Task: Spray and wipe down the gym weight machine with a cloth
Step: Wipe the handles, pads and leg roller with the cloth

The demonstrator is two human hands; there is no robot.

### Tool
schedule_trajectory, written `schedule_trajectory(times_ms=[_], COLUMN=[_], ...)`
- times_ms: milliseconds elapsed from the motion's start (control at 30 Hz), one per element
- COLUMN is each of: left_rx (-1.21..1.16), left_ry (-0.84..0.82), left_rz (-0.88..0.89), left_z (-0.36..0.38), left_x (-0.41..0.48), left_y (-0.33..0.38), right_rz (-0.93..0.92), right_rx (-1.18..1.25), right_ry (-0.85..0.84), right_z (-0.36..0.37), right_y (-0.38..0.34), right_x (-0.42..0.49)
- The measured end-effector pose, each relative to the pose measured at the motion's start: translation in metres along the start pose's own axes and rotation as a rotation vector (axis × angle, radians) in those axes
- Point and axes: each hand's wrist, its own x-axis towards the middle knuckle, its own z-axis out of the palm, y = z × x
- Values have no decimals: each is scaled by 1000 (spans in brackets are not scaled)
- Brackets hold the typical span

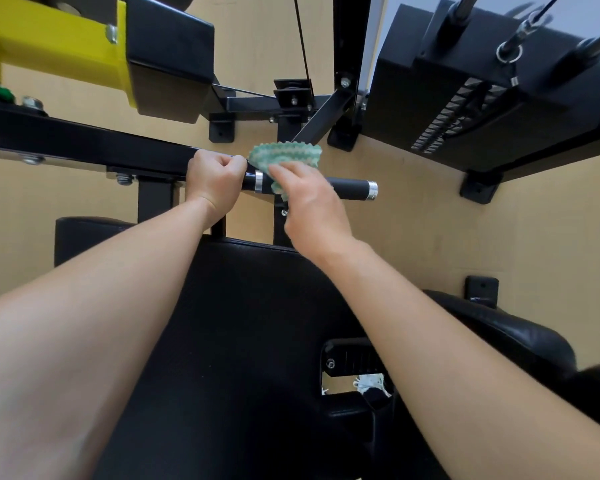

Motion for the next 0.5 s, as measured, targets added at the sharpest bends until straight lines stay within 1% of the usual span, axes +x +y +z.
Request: schedule_trajectory(times_ms=[67,133,167,233,300,433,500], left_rx=[27,138,215,347,426,396,338], left_ry=[19,47,62,73,56,65,36], left_rz=[4,-12,-27,-85,-145,-199,-184], left_z=[0,0,0,0,-1,-6,-9], left_x=[-3,-6,-8,-13,-17,-34,-58], left_y=[2,6,9,16,23,21,18], right_rz=[15,62,100,180,240,342,375], right_rx=[71,103,104,105,176,438,548], right_ry=[47,93,89,22,-30,8,42], right_z=[-1,-7,-10,-13,-12,-14,-16], right_y=[-1,0,-1,-4,-8,-12,-15], right_x=[-9,-21,-28,-47,-74,-136,-162])
